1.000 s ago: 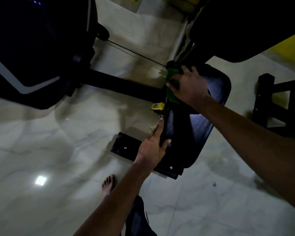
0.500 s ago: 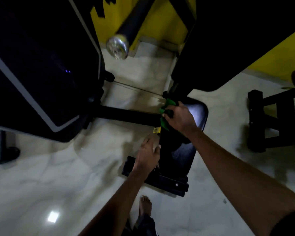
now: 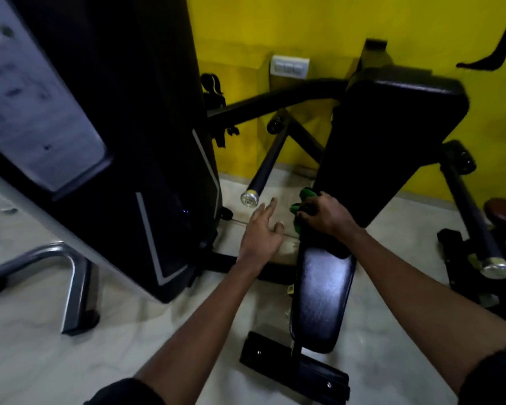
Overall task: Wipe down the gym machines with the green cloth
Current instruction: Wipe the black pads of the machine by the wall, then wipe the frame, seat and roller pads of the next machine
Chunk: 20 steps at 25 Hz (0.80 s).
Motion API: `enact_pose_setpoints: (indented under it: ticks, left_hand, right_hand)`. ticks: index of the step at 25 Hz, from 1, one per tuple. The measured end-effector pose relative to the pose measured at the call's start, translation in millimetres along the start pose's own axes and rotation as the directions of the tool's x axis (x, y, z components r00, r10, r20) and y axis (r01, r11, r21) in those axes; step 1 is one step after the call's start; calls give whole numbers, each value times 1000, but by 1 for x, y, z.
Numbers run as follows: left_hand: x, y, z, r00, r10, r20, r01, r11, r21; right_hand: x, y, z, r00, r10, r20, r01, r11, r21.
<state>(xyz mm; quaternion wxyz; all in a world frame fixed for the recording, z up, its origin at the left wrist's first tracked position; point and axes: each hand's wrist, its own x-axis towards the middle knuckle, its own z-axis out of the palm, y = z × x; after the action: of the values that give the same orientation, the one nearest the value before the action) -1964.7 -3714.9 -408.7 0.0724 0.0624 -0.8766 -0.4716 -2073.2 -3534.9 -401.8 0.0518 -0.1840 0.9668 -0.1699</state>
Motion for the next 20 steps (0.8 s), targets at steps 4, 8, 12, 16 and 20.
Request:
enact_pose_setpoints:
  ticks: [4, 8, 12, 16, 20]
  left_hand:
    - [0, 41, -67, 992, 92, -90, -87, 995, 57]
    - [-15, 72, -133, 979, 108, -171, -80, 984, 159]
    - [-38, 93, -206, 952, 138, -273, -64, 963, 263]
    - [-57, 95, -284, 924, 148, -354, -11, 932, 362]
    - [-85, 86, -367, 896, 193, -400, -9, 908, 418]
  right_hand:
    - [11, -54, -72, 988, -82, -132, 83, 997, 1]
    - [17, -106, -130, 968, -165, -189, 183, 980, 78]
    - [16, -167, -176, 942, -242, -234, 277, 952, 132]
    - [14, -222, -204, 900, -345, -267, 386, 915, 119]
    - [0, -284, -218, 857, -446, -260, 490, 860, 141]
